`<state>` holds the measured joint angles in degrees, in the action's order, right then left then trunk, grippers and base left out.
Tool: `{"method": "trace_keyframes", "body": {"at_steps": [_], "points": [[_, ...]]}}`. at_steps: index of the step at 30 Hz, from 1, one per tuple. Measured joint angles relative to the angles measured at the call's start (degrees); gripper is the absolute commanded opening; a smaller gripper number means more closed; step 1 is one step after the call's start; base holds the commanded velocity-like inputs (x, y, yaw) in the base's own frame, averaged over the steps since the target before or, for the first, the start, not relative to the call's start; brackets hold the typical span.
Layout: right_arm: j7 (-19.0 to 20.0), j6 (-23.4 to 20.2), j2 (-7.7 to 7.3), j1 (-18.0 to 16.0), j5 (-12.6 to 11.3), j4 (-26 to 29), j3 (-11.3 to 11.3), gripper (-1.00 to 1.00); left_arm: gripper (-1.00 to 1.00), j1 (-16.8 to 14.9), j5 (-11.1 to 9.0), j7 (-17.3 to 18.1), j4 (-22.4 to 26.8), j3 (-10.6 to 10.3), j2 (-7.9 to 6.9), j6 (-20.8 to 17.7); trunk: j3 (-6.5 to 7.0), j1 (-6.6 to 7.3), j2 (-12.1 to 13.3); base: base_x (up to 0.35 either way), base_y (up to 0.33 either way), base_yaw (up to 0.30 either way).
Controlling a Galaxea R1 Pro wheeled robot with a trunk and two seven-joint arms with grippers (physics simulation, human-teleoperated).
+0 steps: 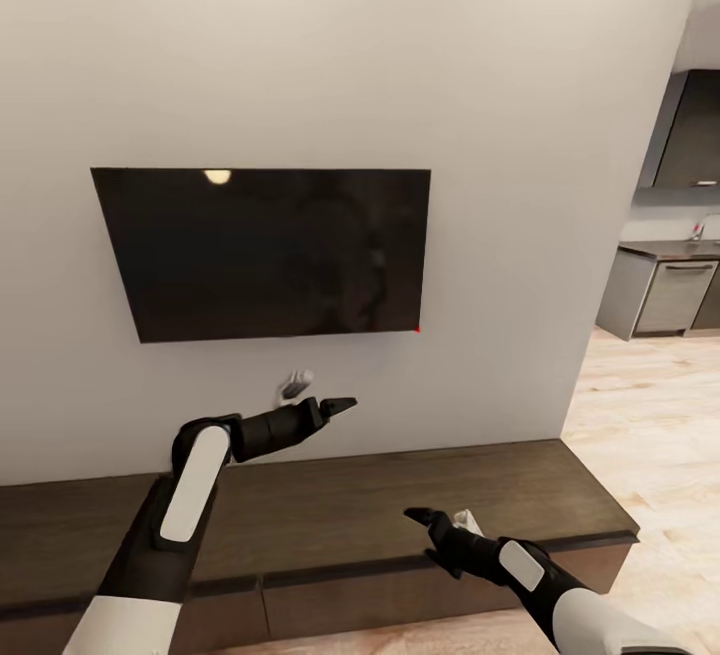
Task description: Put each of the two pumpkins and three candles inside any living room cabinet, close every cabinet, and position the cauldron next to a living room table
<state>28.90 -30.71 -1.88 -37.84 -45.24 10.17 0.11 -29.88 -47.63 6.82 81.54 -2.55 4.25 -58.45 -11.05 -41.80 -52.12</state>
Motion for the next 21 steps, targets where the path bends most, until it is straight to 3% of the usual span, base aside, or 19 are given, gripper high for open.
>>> {"method": "trace_keyframes", "body": {"at_steps": [6,13,18,21], "points": [[0.3,-4.9,-0.50,0.0,-0.2,0.1,-0.2,1.00,1.00,-1.2,-1.9,0.0,-2.2,-1.1,0.39,0.0,-1.08,-1.32,-2.4,0.000,0.000,0.000],[2.4,-5.3,-0.64,0.0,0.1,0.1,0.0,1.00,1.00,-1.3,-4.2,0.1,-2.1,-1.5,0.38,0.0,-2.34,-2.86,-5.2,0.000,0.000,0.000],[9.4,-5.2,-0.59,0.0,0.6,0.0,0.2,1.00,1.00,-1.3,-7.9,0.1,-1.7,-1.5,0.23,-0.1,-3.24,-3.96,-7.2,0.000,0.000,0.000],[10.9,-5.1,-0.57,0.0,0.7,0.1,0.2,1.00,1.00,-1.3,-12.4,0.1,-1.4,-1.4,-0.01,-0.1,-3.78,-4.62,-8.4,0.000,0.000,0.000]]}}
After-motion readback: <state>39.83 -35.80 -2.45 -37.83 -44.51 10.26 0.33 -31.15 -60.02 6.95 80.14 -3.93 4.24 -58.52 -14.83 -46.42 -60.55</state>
